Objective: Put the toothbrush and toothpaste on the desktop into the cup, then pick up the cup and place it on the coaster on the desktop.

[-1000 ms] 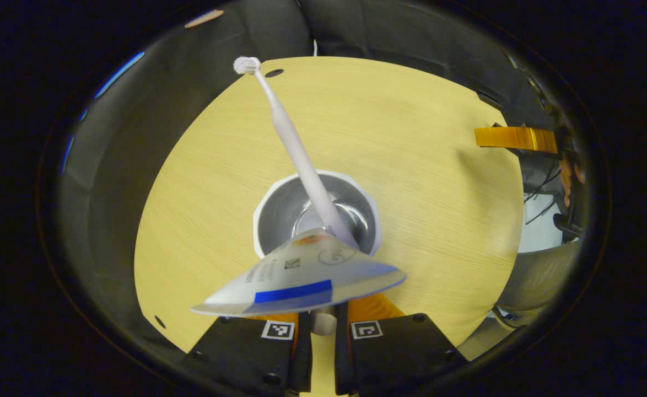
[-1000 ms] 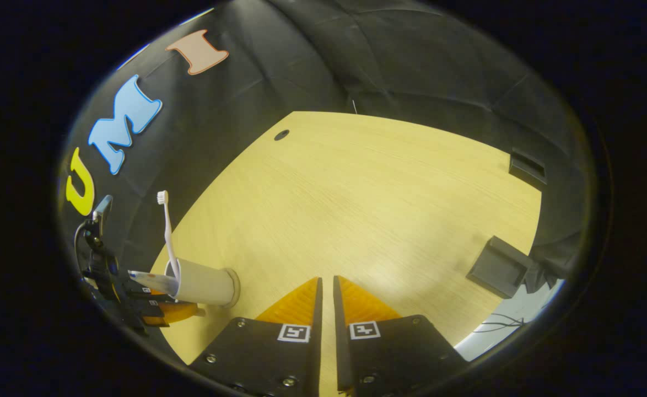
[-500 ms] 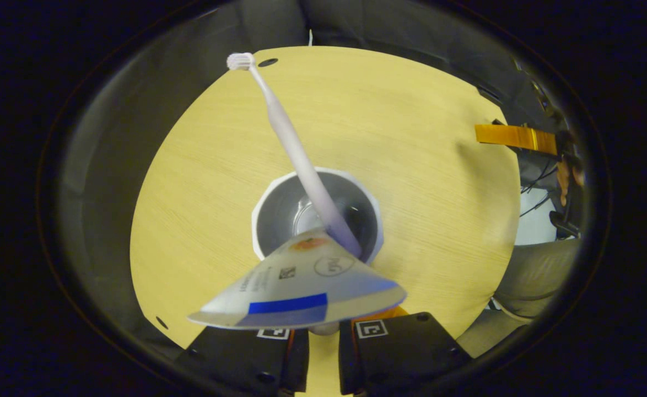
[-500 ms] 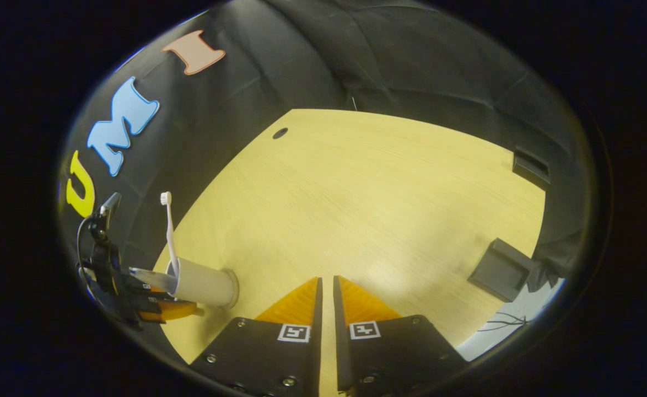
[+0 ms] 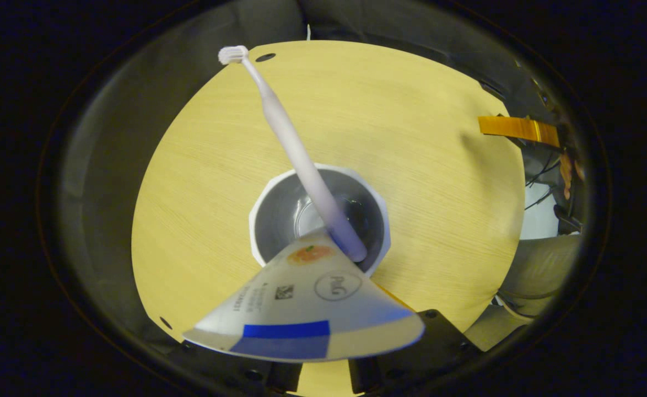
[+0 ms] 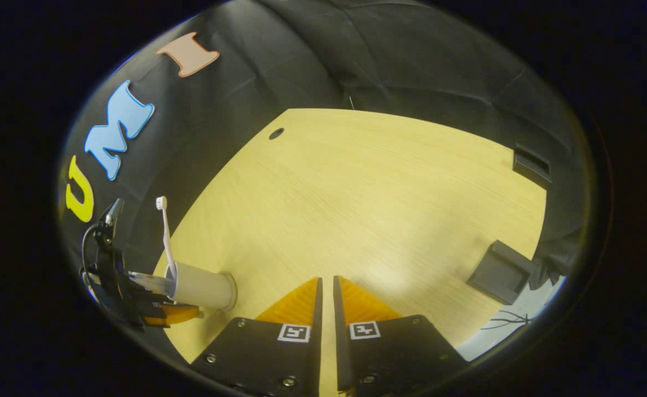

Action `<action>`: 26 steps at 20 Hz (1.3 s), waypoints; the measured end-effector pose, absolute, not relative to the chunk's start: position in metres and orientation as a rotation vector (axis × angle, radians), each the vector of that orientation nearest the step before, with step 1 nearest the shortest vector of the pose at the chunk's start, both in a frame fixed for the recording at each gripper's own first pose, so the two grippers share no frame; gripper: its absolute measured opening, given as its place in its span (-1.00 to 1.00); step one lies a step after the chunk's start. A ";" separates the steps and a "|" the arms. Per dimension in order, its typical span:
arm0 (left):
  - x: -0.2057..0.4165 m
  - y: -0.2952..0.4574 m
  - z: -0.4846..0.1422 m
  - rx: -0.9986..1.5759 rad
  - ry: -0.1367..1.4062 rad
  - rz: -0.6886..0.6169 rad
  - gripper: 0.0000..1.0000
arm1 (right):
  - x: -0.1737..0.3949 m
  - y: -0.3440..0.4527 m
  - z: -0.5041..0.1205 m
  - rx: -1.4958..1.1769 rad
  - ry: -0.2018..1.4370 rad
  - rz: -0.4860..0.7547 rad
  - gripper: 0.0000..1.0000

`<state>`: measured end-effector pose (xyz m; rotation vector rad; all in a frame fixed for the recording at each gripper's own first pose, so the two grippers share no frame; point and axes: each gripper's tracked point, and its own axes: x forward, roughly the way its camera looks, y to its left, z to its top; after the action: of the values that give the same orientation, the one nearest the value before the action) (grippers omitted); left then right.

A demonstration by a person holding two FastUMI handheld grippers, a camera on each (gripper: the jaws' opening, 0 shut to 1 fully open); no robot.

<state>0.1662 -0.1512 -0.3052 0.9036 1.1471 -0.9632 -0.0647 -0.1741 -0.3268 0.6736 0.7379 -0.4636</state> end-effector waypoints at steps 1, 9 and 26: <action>0.168 -0.148 -0.303 0.909 1.142 -0.958 -0.04 | -0.064 -0.174 -0.327 0.674 0.739 -0.462 -0.77; 0.157 -0.125 -0.287 0.850 1.111 -0.930 0.05 | -0.045 -0.161 -0.331 0.615 0.747 -0.381 -0.77; 0.126 -0.058 -0.163 0.376 0.661 -0.552 0.21 | 0.011 -0.044 -0.246 0.245 0.657 -0.025 -0.77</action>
<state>0.1264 -0.0577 -0.1633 0.3755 0.6614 -0.5521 0.0111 -0.0435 -0.2457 0.2452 0.6569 -0.0255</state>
